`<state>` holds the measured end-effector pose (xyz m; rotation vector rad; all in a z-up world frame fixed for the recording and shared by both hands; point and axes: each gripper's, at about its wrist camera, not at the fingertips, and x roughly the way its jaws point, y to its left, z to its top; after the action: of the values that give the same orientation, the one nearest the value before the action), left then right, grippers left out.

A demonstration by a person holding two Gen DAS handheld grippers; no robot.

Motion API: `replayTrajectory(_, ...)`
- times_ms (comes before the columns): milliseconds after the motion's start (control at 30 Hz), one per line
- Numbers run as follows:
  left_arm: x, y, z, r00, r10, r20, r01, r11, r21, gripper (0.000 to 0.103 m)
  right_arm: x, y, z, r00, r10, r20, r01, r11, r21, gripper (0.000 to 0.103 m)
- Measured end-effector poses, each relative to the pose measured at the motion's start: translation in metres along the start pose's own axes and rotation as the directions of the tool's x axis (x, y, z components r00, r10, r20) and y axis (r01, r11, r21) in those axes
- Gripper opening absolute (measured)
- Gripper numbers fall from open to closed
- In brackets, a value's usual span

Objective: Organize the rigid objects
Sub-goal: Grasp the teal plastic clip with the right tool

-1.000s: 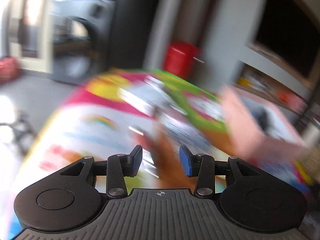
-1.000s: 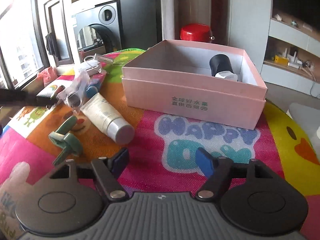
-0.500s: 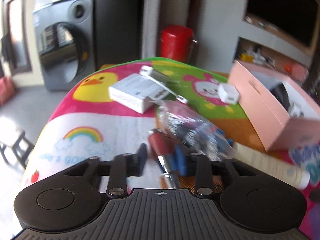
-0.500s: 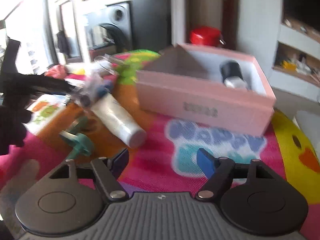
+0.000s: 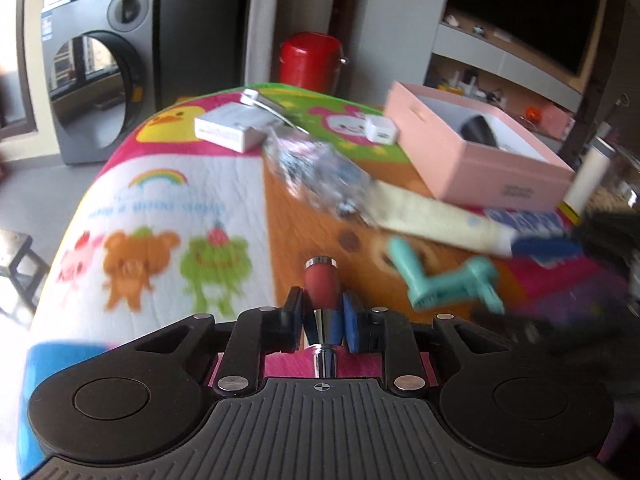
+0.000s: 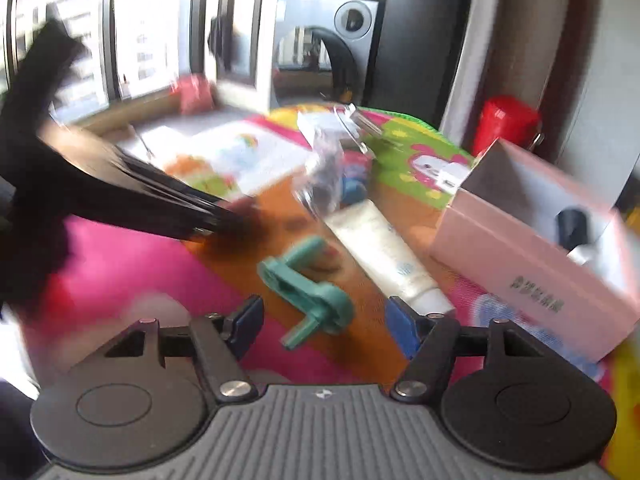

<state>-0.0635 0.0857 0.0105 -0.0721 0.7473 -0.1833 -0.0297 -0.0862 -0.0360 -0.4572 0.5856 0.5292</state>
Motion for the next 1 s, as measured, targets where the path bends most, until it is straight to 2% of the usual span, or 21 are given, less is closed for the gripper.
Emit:
replayTrajectory(100,-0.007,-0.008,-0.008,1.0,-0.006,0.005,0.006,1.0,0.017,0.024,-0.002,-0.004,-0.009,0.985,-0.175,0.006,0.175,0.983,-0.052,0.064)
replayTrajectory(133,-0.007,-0.009,-0.009,1.0,-0.003,0.009,0.002,1.0,0.022,0.024,-0.005,-0.008,-0.012,0.979,-0.206,0.013,0.206,0.977,-0.046,0.064)
replayTrajectory(167,-0.008,-0.009,-0.01,1.0,-0.001,0.012,0.001,1.0,0.026,0.024,-0.01,-0.013,-0.014,0.982,-0.188,0.022,0.189,0.982,-0.011,0.064)
replayTrajectory(233,-0.009,-0.007,-0.011,1.0,-0.009,0.018,0.009,1.0,0.02,0.024,-0.019,-0.023,-0.013,0.996,-0.082,0.027,0.08,0.993,0.084,0.068)
replayTrajectory(267,-0.01,-0.005,-0.011,1.0,-0.017,0.021,0.016,1.0,0.014,0.024,-0.021,-0.025,-0.012,0.999,-0.032,0.035,0.027,0.993,0.117,0.074)
replayTrajectory(333,-0.009,-0.001,-0.011,0.999,-0.034,0.029,0.035,0.999,-0.001,0.024,-0.018,-0.023,-0.007,0.998,0.03,0.056,-0.037,0.99,0.138,0.076)
replayTrajectory(400,-0.009,0.004,-0.012,0.998,-0.046,0.039,0.047,0.999,-0.017,0.024,-0.009,-0.013,-0.001,0.997,0.044,0.061,-0.05,0.994,0.099,0.076)
replayTrajectory(533,-0.006,0.013,-0.008,0.997,-0.059,0.049,0.061,0.998,-0.033,0.024,0.023,-0.007,0.009,0.999,0.04,0.02,-0.041,0.999,0.03,0.076)
replayTrajectory(633,0.0,0.024,-0.001,0.995,-0.085,0.047,0.088,0.993,-0.079,0.024,0.033,-0.016,0.014,0.994,0.108,0.014,-0.108,0.994,0.014,0.074)
replayTrajectory(667,0.002,0.026,0.001,0.995,-0.091,0.047,0.095,0.992,-0.089,0.024,0.036,-0.021,0.019,0.99,0.144,-0.01,-0.143,0.989,0.019,0.07)
replayTrajectory(733,0.005,0.029,0.002,0.993,-0.105,0.049,0.109,0.99,-0.09,0.024,0.042,-0.026,0.029,0.982,0.173,-0.073,-0.17,0.984,0.044,0.07)
replayTrajectory(867,0.01,0.032,0.001,0.989,-0.13,0.066,0.136,0.987,-0.091,0.024,0.047,-0.031,0.037,0.975,0.164,-0.148,-0.158,0.986,0.053,0.069)
replayTrajectory(1000,0.014,0.036,0.002,0.984,-0.161,0.08,0.17,0.977,-0.127,0.024,0.052,-0.044,0.037,0.96,0.199,-0.197,-0.173,0.975,0.142,0.069)
